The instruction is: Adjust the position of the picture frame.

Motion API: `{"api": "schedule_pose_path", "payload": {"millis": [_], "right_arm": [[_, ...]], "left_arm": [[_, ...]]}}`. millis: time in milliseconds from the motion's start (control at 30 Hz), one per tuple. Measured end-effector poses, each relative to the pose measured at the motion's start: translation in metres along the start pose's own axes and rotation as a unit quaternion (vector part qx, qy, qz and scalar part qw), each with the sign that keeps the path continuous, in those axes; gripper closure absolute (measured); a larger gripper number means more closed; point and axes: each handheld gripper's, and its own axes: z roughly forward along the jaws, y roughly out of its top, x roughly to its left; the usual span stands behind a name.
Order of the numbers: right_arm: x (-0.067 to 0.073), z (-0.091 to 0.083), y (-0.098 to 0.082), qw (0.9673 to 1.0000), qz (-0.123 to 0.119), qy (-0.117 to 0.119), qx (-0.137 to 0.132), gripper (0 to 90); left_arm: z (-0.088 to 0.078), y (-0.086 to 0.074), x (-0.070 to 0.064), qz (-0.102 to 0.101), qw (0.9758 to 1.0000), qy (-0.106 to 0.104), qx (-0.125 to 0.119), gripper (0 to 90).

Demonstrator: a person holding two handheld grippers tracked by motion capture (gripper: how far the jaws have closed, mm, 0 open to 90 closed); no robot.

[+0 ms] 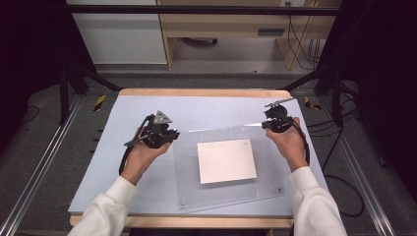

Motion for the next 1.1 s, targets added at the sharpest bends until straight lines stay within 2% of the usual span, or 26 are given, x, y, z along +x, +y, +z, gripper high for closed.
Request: {"api": "schedule_pose_path", "payload": {"millis": [133, 300, 367, 567, 667, 833, 900, 967, 1033, 1100], "right_arm": [[0.015, 0.000, 0.003, 0.9999, -0.008, 0.005, 0.008, 85.8], [0.030, 0.001, 0.003, 0.9996, -0.003, 0.006, 0.026, 85.7], [0.036, 0.002, 0.003, 0.9993, -0.008, 0.004, 0.035, 85.7], [0.051, -0.001, 0.003, 0.9986, -0.015, 0.007, 0.050, 85.6], [0.057, 0.001, -0.001, 0.9985, -0.017, 0.006, 0.051, 85.6], [0.061, 0.007, -0.005, 0.9990, -0.020, -0.005, 0.040, 85.5], [0.061, 0.011, -0.010, 0.9991, -0.017, -0.003, 0.039, 85.5], [0.060, 0.015, -0.015, 0.9993, -0.013, -0.001, 0.036, 85.6], [0.060, 0.019, -0.019, 0.9993, -0.014, -0.001, 0.035, 85.7], [0.057, 0.023, -0.023, 0.9995, -0.011, 0.005, 0.029, 85.7]], "left_arm": [[-0.009, -0.005, 0.013, -0.004, 1.0000, -0.002, 0.002, 81.0], [-0.012, -0.011, 0.026, 0.000, 0.9998, -0.011, 0.020, 81.1], [-0.013, -0.012, 0.030, 0.003, 0.9996, -0.013, 0.026, 81.2], [-0.016, -0.013, 0.045, -0.009, 0.9996, -0.014, 0.024, 81.0], [-0.010, -0.019, 0.049, -0.011, 0.9992, -0.014, 0.036, 81.5], [0.004, -0.032, 0.053, -0.031, 0.9989, -0.019, 0.030, 82.2], [0.008, -0.034, 0.053, -0.032, 0.9989, -0.017, 0.029, 82.4], [0.013, -0.035, 0.051, -0.023, 0.9989, -0.011, 0.039, 83.0], [0.018, -0.037, 0.050, -0.023, 0.9989, -0.005, 0.040, 83.7], [0.022, -0.040, 0.050, -0.030, 0.9988, -0.008, 0.039, 83.6]]}}
